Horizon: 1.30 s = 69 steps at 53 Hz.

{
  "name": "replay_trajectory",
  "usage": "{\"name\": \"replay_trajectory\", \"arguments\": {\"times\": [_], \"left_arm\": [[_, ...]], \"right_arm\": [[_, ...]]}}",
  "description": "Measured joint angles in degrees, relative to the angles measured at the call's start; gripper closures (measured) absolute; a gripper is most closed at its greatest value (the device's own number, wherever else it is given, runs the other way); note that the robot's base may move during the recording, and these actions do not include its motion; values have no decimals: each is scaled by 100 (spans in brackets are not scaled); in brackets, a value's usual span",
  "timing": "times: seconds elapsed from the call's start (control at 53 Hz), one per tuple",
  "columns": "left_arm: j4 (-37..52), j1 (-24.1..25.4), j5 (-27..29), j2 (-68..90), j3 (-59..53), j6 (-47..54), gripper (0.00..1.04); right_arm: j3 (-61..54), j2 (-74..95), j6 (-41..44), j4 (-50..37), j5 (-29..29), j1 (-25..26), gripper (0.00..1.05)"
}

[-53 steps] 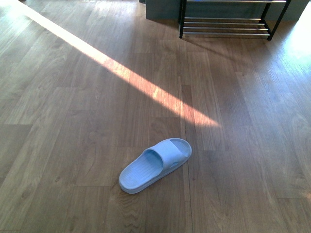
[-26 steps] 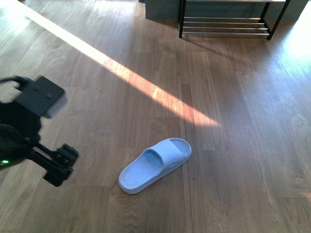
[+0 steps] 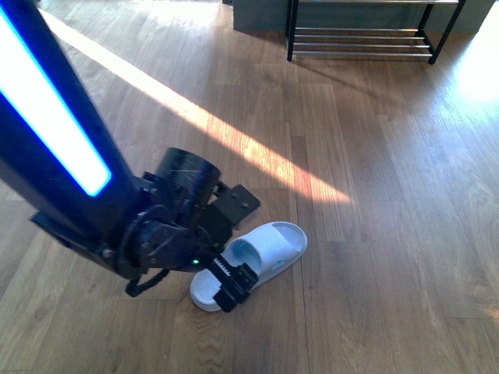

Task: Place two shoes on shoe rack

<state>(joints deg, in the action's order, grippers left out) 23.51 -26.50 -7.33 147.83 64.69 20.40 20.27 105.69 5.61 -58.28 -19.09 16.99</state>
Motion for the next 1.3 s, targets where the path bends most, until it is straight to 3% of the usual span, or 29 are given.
{"name": "replay_trajectory", "arguments": {"times": [0.283, 0.472, 0.868, 1.302], "left_arm": [[-708, -549, -52, 1237, 1565, -199, 9], [-894, -564, 125, 2087, 2474, -516, 9], [-931, -616, -345, 2616, 3206, -1088, 10], [-1019, -649, -321, 2758, 3534, -1156, 80]], "right_arm": [[0, 0, 0, 0, 0, 0, 103], [0, 0, 0, 0, 0, 0, 103], [0, 0, 0, 0, 0, 0, 103], [0, 0, 0, 0, 0, 0, 103]]}}
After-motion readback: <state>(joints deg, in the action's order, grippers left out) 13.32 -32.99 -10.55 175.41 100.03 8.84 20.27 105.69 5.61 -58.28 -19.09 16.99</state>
